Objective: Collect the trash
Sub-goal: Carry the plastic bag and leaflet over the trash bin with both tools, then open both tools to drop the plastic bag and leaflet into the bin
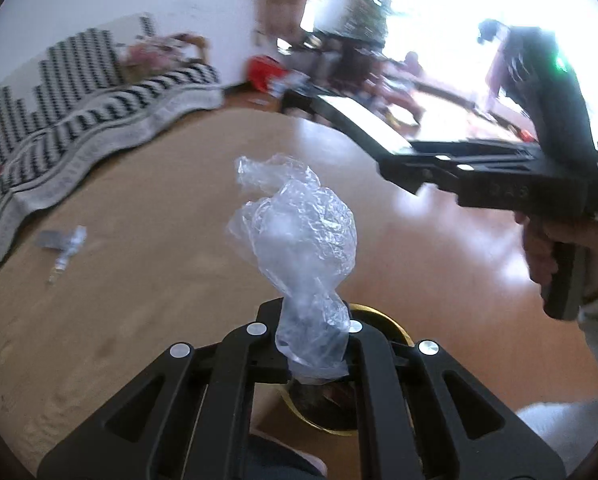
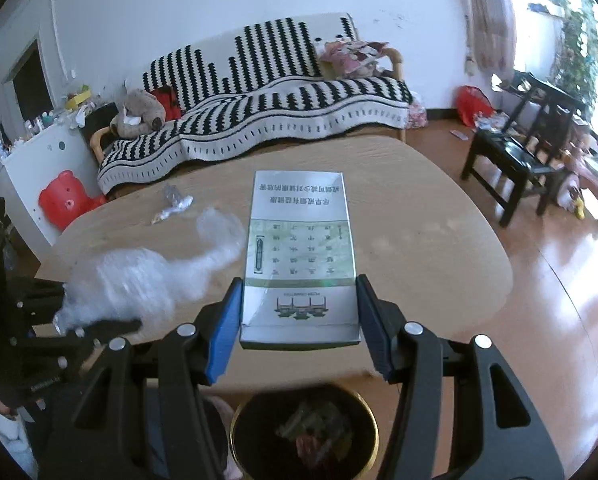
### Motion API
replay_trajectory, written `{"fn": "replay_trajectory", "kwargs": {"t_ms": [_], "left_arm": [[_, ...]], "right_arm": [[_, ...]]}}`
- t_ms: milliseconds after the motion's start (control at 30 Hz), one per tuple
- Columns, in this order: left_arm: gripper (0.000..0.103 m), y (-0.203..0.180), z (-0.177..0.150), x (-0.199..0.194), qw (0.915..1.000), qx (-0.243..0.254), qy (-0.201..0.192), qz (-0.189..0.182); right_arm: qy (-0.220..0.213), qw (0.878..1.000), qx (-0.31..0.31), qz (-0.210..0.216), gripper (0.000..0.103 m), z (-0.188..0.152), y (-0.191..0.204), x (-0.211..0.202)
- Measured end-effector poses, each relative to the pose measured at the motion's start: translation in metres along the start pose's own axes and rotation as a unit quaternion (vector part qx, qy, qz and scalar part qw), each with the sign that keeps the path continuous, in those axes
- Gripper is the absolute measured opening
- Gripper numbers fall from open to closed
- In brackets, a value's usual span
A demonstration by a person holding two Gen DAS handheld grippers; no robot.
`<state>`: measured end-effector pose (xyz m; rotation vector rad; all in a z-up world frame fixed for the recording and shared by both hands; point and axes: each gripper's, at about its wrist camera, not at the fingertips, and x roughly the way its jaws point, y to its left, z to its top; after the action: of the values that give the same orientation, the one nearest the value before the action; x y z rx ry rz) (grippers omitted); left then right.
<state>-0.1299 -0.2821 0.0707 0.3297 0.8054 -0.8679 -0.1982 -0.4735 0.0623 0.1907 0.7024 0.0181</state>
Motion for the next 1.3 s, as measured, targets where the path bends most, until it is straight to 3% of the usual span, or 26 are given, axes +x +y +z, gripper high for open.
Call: {"fn": "replay_trajectory", "kwargs": {"t_ms": [133,267,400,533,767,1000,1100,1133,1167,1233,1300], "left_arm": [[0.006,-0.043,-0.016,0.018,0.9988,0.018,0.038,-0.024],[0.006,-0.054,-0.034,0.06,0.9961,-0.012,0.08,-0.035],[0.006,-0.063,-0.06,0.112,0.9887,-0.044,0.135,-0.048],[0.006,-0.071,-0.085,0.162,0.9792,-0.044,0.192,-0.05],[0.006,-0.057,-0.102,0.209,0.9663,-0.071,0.241,-0.056],[0.006,-0.039,-0.1,0.215,0.9666,-0.08,0.237,-0.056],[0.007,-0.053,-0.102,0.21,0.9693,-0.057,0.236,-0.041],[0.016,-0.059,-0.101,0.207,0.9704,-0.049,0.234,-0.034],[0.048,-0.063,-0.1,0.205,0.9716,-0.043,0.231,-0.028],[0.096,-0.068,-0.097,0.196,0.9748,-0.044,0.217,-0.021],[0.096,-0.073,-0.09,0.18,0.9787,-0.052,0.194,-0.042]], "right_arm": [[0.023,0.999,0.034,-0.002,0.055,-0.046,-0.029,-0.015],[0.075,0.993,0.088,0.007,0.055,-0.104,-0.056,0.002],[0.145,0.978,0.147,0.039,0.055,-0.161,-0.073,0.047],[0.203,0.958,0.195,0.05,0.055,-0.206,-0.086,0.094],[0.24,0.94,0.233,0.066,0.055,-0.229,-0.096,0.129],[0.238,0.938,0.242,0.068,0.055,-0.217,-0.102,0.132],[0.24,0.934,0.256,0.076,0.057,-0.215,-0.106,0.124],[0.233,0.932,0.266,0.083,0.062,-0.212,-0.11,0.121],[0.221,0.93,0.279,0.088,0.079,-0.212,-0.114,0.113],[0.199,0.933,0.286,0.093,0.096,-0.206,-0.119,0.095],[0.165,0.941,0.281,0.093,0.096,-0.196,-0.122,0.07]]}}
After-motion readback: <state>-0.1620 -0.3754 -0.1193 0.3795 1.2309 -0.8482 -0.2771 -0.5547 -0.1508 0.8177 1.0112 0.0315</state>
